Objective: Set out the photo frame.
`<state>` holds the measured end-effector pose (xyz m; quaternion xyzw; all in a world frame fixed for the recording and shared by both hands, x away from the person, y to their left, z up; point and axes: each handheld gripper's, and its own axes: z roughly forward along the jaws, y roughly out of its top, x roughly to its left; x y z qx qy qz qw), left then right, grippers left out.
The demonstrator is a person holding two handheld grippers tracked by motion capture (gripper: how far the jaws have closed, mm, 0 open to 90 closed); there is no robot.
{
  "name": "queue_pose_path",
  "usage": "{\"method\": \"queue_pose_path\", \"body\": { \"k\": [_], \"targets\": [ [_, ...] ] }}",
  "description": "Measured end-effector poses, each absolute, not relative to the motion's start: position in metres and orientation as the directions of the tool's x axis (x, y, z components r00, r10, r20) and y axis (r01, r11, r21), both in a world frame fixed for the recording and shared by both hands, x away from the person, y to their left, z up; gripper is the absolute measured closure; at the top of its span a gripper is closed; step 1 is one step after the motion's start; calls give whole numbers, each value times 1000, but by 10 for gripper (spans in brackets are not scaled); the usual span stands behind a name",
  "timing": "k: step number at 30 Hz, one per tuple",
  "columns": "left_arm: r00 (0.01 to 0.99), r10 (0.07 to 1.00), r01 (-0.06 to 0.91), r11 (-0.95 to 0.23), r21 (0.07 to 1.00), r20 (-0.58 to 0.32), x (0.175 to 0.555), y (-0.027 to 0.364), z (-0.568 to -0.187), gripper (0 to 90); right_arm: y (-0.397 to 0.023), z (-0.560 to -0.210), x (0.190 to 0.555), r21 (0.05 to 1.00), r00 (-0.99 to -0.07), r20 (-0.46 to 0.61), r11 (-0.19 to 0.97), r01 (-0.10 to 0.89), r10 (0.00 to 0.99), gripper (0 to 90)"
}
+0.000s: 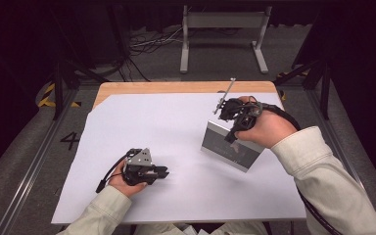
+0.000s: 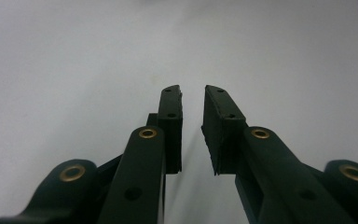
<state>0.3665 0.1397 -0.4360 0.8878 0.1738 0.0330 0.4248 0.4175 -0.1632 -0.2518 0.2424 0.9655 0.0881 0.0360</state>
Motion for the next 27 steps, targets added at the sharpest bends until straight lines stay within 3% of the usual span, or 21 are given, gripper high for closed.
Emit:
{"method": "queue_pose_path", "body": {
  "k": [10,27],
  "targets": [
    [938,333,280,-579,765,-92,366,140,-436,773,-152,-257,425,132,-950,-25,943,306,312,838],
    [940,330,279,-581,764,-92,366,139,-436,770,-134,-267,433,118,-992,-28,986,119,123,838]
  ]
}}
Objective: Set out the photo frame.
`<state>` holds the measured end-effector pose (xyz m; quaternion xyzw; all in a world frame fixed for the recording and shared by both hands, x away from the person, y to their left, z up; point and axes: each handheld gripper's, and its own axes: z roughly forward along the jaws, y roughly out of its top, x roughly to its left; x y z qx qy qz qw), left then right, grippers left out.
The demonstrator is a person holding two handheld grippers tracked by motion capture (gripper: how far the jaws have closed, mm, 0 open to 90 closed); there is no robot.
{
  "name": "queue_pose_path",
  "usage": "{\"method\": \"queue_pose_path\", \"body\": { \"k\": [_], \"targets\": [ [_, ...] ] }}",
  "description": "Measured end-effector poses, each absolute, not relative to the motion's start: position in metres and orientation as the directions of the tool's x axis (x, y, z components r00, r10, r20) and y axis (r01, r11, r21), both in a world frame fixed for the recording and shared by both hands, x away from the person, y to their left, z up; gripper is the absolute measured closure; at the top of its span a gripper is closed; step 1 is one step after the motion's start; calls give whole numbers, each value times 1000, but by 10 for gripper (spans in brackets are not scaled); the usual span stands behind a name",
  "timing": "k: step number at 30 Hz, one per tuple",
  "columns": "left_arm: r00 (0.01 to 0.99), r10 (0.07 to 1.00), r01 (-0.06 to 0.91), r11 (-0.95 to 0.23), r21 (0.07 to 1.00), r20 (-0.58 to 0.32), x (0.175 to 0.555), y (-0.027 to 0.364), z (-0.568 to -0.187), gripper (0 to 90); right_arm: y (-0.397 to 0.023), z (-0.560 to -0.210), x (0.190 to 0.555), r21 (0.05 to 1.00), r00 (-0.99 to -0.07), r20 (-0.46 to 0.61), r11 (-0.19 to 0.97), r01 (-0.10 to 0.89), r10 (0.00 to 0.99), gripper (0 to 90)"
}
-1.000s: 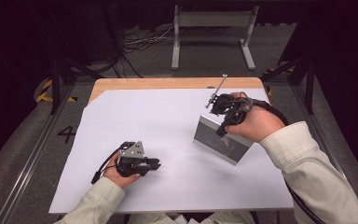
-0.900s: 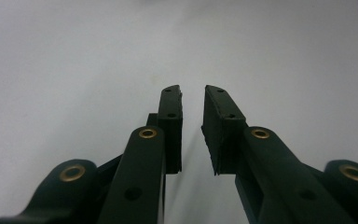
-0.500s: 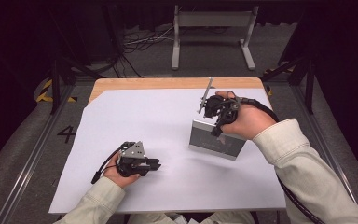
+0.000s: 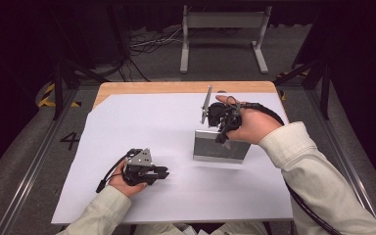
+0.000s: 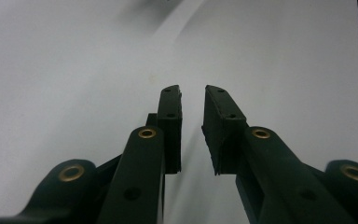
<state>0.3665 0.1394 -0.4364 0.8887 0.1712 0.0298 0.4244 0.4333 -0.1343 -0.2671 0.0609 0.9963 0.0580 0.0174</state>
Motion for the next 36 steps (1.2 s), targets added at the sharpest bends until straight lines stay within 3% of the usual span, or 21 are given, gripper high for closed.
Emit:
{"method": "queue_pose_path", "body": {
  "k": [7,36],
  "targets": [
    [939,331,281,-580,765,-94,366,140,-436,768,-126,-273,434,86,-998,-21,995,52,54,838],
    [938,334,284,-580,763,-95,365,141,-437,766,-116,-294,441,52,-1000,3,999,4,4,835]
  ]
}}
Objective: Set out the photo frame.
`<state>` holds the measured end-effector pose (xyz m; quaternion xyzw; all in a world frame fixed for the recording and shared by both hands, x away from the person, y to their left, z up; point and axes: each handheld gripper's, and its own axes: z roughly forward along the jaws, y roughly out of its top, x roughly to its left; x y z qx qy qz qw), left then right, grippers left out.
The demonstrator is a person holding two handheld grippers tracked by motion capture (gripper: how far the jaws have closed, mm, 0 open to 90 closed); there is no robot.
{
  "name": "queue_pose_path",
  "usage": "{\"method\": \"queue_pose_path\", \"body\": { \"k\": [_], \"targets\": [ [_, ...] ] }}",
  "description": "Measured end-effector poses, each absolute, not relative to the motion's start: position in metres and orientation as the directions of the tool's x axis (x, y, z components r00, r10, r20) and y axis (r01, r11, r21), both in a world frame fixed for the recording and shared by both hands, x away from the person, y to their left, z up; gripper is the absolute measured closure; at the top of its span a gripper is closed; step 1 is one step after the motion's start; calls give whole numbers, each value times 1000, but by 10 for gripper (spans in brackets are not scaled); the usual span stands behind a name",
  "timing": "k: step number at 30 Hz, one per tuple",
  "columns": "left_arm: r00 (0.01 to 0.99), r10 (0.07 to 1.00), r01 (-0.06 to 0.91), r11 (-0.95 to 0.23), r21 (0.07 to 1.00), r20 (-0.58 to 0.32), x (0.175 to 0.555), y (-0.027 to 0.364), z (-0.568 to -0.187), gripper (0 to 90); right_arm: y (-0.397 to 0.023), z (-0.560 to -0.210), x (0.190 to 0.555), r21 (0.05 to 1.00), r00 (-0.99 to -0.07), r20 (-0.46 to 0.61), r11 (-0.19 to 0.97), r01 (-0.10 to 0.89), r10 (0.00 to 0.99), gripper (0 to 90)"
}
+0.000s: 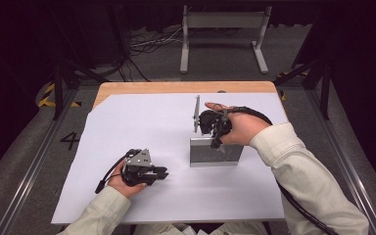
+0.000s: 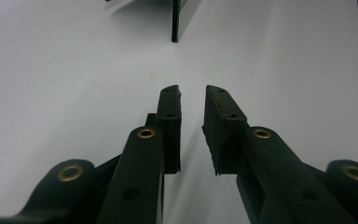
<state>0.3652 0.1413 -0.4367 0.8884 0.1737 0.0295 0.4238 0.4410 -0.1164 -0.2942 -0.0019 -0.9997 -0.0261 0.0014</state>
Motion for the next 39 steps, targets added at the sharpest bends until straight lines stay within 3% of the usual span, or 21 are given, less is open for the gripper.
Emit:
{"method": "queue_pose_path", "body": {
  "k": [6,20,39],
  "targets": [
    [939,331,283,-581,763,-96,365,141,-437,760,-118,-293,442,71,-999,-6,996,47,47,809],
    [938,332,288,-582,761,-101,366,141,-437,750,-122,-292,447,111,-995,-63,991,73,81,644],
    [937,332,291,-582,760,-104,366,141,-437,749,-126,-288,449,171,-990,-65,979,114,127,557]
  ]
}}
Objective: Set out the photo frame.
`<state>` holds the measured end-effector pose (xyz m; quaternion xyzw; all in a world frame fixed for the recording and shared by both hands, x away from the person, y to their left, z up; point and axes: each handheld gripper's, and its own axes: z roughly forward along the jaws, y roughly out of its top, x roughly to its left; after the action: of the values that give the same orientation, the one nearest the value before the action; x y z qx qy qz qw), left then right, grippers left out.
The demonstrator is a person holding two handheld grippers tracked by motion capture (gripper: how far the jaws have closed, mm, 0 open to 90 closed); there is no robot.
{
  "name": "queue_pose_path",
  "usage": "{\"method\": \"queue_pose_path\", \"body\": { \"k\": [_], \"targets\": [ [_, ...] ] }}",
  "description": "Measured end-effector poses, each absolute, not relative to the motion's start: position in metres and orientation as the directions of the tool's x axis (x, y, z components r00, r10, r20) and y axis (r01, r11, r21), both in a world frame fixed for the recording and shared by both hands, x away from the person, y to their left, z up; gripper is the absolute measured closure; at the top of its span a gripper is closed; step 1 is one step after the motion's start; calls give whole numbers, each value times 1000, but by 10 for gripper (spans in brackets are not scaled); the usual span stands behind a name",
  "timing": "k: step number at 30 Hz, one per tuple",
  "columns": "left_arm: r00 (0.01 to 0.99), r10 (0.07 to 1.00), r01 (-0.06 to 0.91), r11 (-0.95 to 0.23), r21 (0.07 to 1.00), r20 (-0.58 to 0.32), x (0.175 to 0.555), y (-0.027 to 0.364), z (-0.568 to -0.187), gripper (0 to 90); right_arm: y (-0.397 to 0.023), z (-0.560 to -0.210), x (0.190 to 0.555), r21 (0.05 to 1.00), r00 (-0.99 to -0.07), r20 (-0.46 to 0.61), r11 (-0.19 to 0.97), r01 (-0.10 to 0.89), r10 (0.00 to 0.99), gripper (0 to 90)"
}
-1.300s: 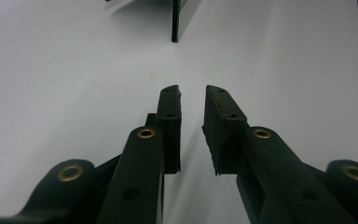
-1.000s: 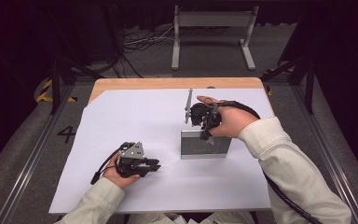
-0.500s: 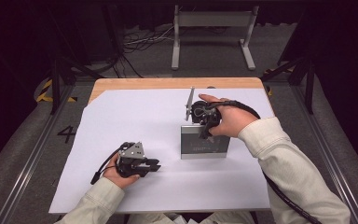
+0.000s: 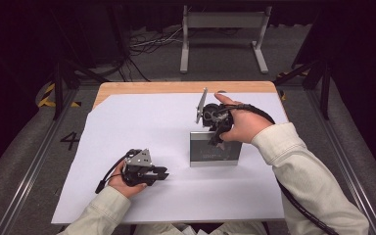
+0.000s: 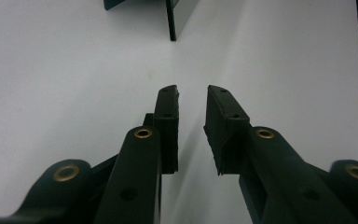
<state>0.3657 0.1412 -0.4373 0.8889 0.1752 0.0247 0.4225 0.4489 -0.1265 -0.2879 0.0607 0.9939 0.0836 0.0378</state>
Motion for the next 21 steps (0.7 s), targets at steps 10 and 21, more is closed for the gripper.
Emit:
{"method": "queue_pose_path", "body": {
  "k": [10,21],
  "targets": [
    [934,339,298,-575,761,-109,366,142,-438,743,-131,-274,449,178,-989,-77,978,110,126,558],
    [933,343,301,-573,763,-111,366,143,-438,742,-139,-260,446,182,-988,-82,976,117,134,578]
  ]
}}
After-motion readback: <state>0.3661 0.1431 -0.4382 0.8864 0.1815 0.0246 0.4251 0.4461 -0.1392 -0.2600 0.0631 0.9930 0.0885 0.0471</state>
